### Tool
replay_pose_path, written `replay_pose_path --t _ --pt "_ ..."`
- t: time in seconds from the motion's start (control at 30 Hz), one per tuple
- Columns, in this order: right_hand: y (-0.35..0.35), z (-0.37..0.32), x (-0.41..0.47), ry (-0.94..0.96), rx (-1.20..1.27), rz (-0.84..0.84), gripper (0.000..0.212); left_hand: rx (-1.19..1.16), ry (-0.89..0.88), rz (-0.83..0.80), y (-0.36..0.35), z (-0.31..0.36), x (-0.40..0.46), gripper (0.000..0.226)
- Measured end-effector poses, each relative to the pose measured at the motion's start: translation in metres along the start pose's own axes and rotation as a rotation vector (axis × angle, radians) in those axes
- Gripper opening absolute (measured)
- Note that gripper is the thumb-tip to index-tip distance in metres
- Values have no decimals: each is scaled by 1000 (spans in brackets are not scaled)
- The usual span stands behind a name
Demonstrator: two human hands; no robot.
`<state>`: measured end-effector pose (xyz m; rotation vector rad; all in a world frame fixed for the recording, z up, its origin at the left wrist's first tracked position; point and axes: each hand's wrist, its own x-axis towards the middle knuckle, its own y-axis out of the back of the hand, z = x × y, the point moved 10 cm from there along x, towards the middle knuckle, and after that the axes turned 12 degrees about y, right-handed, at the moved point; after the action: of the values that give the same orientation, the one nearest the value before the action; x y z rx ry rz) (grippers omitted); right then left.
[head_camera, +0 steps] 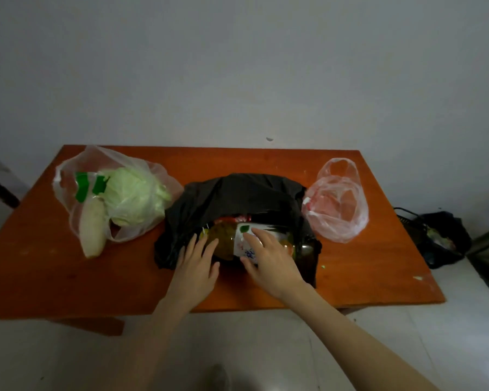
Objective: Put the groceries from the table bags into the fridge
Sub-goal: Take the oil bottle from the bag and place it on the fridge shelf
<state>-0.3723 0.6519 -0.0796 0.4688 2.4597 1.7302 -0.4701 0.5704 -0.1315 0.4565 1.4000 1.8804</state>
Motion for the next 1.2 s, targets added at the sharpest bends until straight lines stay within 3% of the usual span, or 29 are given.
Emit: replay_pose_path --t 0.2,0.4,0.5,0.7,0.8,1.03,1.2 --pt "-58 30 66 -80 -119 -219 66 -181 -31 -51 11 -28 37 49" --pt "-104 55 92 -165 -236 -457 110 -182 -102 -112 3 -32 52 51" --pt "-107 59 101 -166 -273 -498 115 -201 -51 -165 -10 -35 58 57" --pt "-100 49 95 -96 -271 -388 99 -420 309 -424 -42 -38 55 70" --pt "-96 39 81 -42 -260 -353 96 -522 402 -461 -51 -35 48 66" --pt "-62 37 56 -15 -171 -187 93 -522 319 -361 -22 -3 26 69" --pt "-10 47 39 -54 2 15 95 -535 120 -122 30 46 18 67"
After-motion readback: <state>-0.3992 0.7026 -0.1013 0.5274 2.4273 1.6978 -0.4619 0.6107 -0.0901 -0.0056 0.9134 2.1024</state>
